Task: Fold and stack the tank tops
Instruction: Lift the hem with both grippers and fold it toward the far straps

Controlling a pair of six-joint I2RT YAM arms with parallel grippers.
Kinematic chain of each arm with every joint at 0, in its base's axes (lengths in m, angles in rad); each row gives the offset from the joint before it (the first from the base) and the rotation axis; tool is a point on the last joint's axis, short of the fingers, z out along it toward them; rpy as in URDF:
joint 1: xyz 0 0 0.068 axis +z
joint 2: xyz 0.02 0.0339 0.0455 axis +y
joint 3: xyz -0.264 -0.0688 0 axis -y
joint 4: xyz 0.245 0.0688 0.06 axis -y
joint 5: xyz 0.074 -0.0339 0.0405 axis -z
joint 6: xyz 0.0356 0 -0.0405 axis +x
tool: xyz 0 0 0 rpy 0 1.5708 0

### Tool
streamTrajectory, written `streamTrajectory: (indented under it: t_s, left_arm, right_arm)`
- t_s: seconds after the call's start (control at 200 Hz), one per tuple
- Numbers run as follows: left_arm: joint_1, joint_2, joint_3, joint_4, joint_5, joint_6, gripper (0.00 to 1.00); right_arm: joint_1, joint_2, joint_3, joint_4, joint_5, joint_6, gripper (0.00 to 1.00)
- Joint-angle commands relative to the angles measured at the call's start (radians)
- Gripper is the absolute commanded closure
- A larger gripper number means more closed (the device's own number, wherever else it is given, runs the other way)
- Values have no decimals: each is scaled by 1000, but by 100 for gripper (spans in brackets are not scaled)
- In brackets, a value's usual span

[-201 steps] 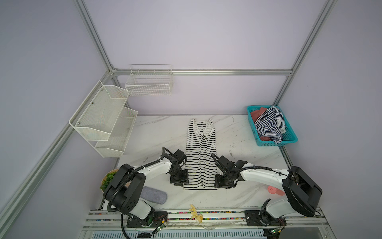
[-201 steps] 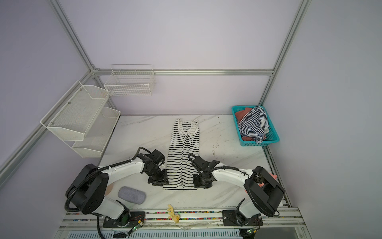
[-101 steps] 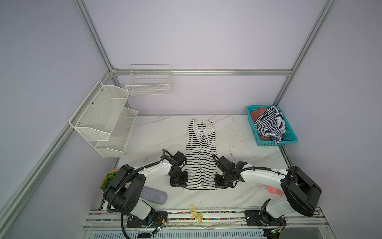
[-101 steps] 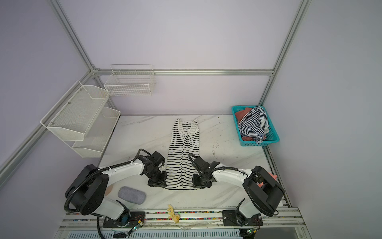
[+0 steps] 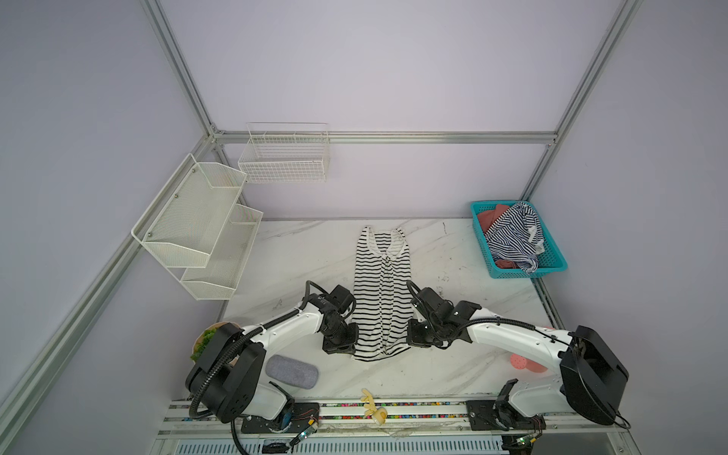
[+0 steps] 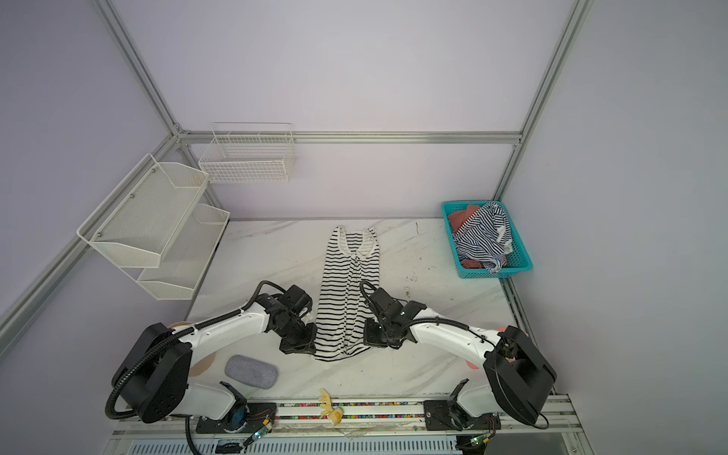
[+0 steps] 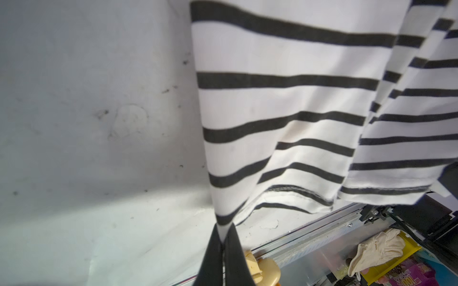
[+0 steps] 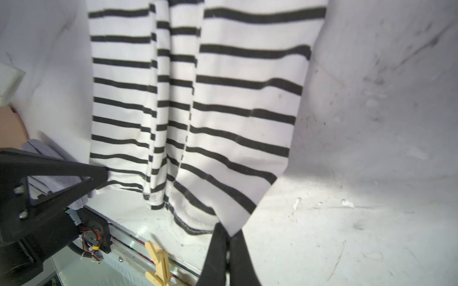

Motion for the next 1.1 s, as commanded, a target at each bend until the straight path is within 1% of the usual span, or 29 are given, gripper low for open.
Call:
streamTrajectory:
  t_s: [0.0, 0.14, 0.285, 0.585, 0.735, 0.815, 1.095]
  left_arm:
    - [0, -17, 167, -32, -37, 8, 100]
    - [20, 7, 261, -42, -69, 14, 100]
    - [59, 67, 362, -35, -77, 18, 100]
    - [148, 212, 549, 10, -59, 39, 100]
    - [181, 279, 631, 16, -30, 52, 100]
    - [194, 315, 667, 17, -33, 57, 100]
    - [233, 453, 810, 19, -4, 78, 100]
  right_arm:
    - [-29, -11, 41, -53, 53, -10, 100]
    - [-95, 21, 95, -56, 51, -68, 100]
    - [-163, 68, 168, -56, 40, -134, 100]
    - [-294, 215, 338, -39, 3, -259, 100]
    - [-325, 307, 434, -31, -33, -298, 100]
    - [-338, 355, 482, -25, -41, -319, 100]
    - [-400, 515, 654, -19, -79, -346, 100]
